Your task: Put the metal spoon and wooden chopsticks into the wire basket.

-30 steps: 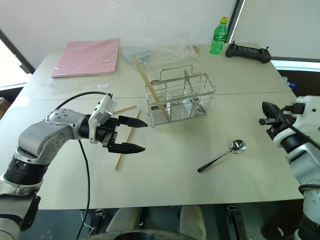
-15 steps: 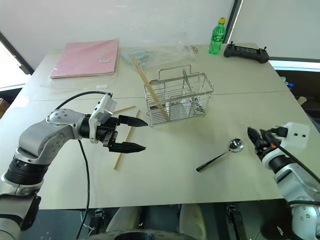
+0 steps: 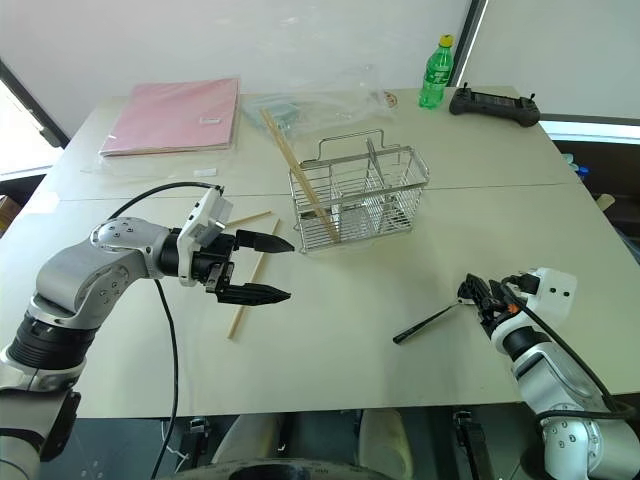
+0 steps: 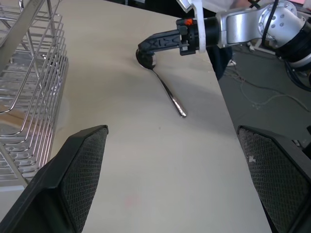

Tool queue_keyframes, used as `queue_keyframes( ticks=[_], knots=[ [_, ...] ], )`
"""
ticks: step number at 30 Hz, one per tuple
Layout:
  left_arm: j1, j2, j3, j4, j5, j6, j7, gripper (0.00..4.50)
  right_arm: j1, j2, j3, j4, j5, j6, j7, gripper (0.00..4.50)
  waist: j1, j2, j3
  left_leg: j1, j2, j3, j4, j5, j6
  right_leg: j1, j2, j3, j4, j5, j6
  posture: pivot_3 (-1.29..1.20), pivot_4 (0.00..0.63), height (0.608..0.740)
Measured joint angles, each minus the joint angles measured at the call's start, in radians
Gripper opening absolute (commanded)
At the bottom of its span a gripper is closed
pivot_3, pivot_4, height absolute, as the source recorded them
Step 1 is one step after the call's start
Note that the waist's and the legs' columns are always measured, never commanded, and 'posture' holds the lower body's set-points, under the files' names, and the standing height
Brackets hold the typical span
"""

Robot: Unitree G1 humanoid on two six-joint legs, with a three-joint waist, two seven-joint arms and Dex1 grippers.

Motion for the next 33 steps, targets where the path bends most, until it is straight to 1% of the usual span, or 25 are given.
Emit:
queue_keyframes(
  ticks=[13,14,15,17,18,29,31,33],
  knots=[
    [0.000,0.008,0.005,-0.013,-0.001,0.013,-0.005,4.50,0.053,0.020,0.042,0.006,-0.029,-0.035,0.029,2.25,-0.001,0.000,0.000,0.000,0.000,0.000,0.000,0.000,0.000,0.000,0.000,0.000,0.000,0.000,0.000,0.00,0.150,0.722],
    [0.000,0.009,0.005,-0.014,-0.001,0.013,-0.006,4.50,0.054,0.020,0.042,0.006,-0.029,-0.037,0.031,1.74,-0.001,0.000,0.000,0.000,0.000,0.000,0.000,0.000,0.000,0.000,0.000,0.000,0.000,0.000,0.000,0.00,0.150,0.722],
    [0.000,0.010,0.005,-0.014,-0.001,0.013,-0.008,4.50,0.055,0.021,0.042,0.006,-0.029,-0.039,0.032,1.36,-0.001,0.000,0.000,0.000,0.000,0.000,0.000,0.000,0.000,0.000,0.000,0.000,0.000,0.000,0.000,0.00,0.150,0.722],
    [0.000,0.010,0.005,-0.014,-0.001,0.013,-0.009,4.50,0.056,0.022,0.042,0.006,-0.028,-0.041,0.032,0.41,0.000,0.000,0.000,0.000,0.000,0.000,0.000,0.000,0.000,0.000,0.000,0.000,0.000,0.000,0.000,0.00,0.150,0.722],
    [0.000,0.010,0.005,-0.014,-0.001,0.013,-0.010,4.50,0.055,0.024,0.040,0.005,-0.024,-0.047,0.032,0.08,0.000,0.000,0.000,0.000,0.000,0.000,0.000,0.000,0.000,0.000,0.000,0.000,0.000,0.000,0.000,0.00,0.150,0.722],
    [-0.008,0.004,0.005,-0.009,0.001,0.010,-0.020,4.50,0.056,0.024,0.042,-0.016,-0.027,-0.060,0.023,0.08,-0.001,0.001,0.000,0.000,0.000,-0.001,0.000,0.000,0.000,-0.001,0.001,0.000,0.000,0.000,0.000,0.00,0.150,0.722],
    [-0.008,0.004,0.005,-0.008,0.002,0.010,-0.020,4.50,0.040,0.012,0.038,-0.016,-0.029,-0.059,0.017,0.08,-0.001,0.001,0.000,0.000,0.001,-0.001,0.000,0.000,0.000,-0.001,0.001,0.000,0.000,0.000,0.000,0.00,0.150,0.722],
    [-0.008,0.004,0.005,-0.008,0.002,0.009,-0.020,4.50,-0.007,-0.041,0.021,-0.019,-0.029,-0.055,0.006,0.08,-0.001,0.001,0.001,0.000,0.001,-0.001,0.000,0.000,0.000,-0.001,0.002,0.001,0.000,0.000,0.000,0.00,0.150,0.722]
  ],
)
